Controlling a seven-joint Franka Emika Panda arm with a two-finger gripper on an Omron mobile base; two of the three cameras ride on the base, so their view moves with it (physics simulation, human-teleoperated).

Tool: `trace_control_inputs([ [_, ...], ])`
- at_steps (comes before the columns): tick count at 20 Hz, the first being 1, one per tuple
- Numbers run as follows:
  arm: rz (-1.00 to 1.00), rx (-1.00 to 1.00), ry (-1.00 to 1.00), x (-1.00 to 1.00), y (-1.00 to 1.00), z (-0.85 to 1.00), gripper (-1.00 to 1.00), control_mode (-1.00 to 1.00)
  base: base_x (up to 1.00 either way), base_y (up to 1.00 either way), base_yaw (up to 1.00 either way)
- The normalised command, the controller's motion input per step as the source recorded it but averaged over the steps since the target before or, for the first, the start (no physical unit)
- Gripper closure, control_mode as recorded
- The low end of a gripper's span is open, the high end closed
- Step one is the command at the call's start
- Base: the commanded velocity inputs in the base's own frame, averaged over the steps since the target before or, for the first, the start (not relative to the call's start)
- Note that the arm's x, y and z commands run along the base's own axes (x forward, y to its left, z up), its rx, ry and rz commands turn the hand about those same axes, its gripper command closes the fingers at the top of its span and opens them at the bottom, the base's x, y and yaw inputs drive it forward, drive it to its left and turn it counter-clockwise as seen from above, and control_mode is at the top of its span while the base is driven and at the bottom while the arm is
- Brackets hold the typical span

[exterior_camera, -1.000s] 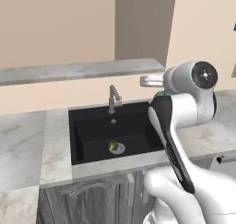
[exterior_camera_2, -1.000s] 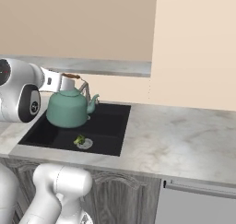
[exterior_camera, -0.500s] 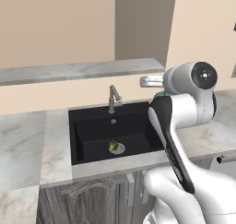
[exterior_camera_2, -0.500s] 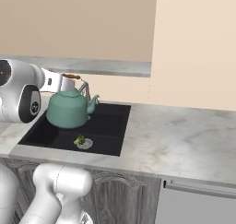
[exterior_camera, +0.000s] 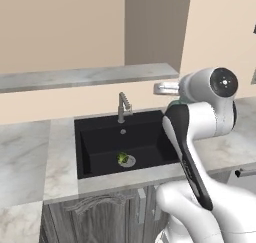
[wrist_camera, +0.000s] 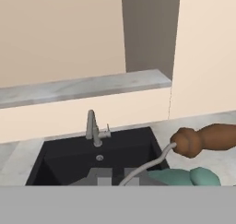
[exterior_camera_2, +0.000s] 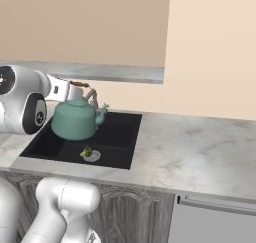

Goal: Open the cabinet, pick the kettle from the cabinet, and place it in the sink.

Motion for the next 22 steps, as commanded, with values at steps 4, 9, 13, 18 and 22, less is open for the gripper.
trace_control_inputs([
  [4, 0.05, 0.14, 0.0, 0.0, -0.27, 0.0, 1.0, -1.0, 0.0, 0.0, 0.0],
  [9, 0.16, 0.12, 0.0, 0.0, -0.29, 0.0, 1.0, -1.0, 0.0, 0.0, 0.0],
  [13, 0.33, 0.02, 0.0, 0.0, -0.24, -0.03, 1.0, -1.0, 0.0, 0.0, 0.0],
  [18, 0.38, 0.0, 0.0, 0.0, -0.19, -0.05, 1.0, -1.0, 0.0, 0.0, 0.0],
  [22, 0.41, 0.0, 0.0, 0.02, -0.16, -0.09, 1.0, -1.0, 0.0, 0.0, 0.0],
])
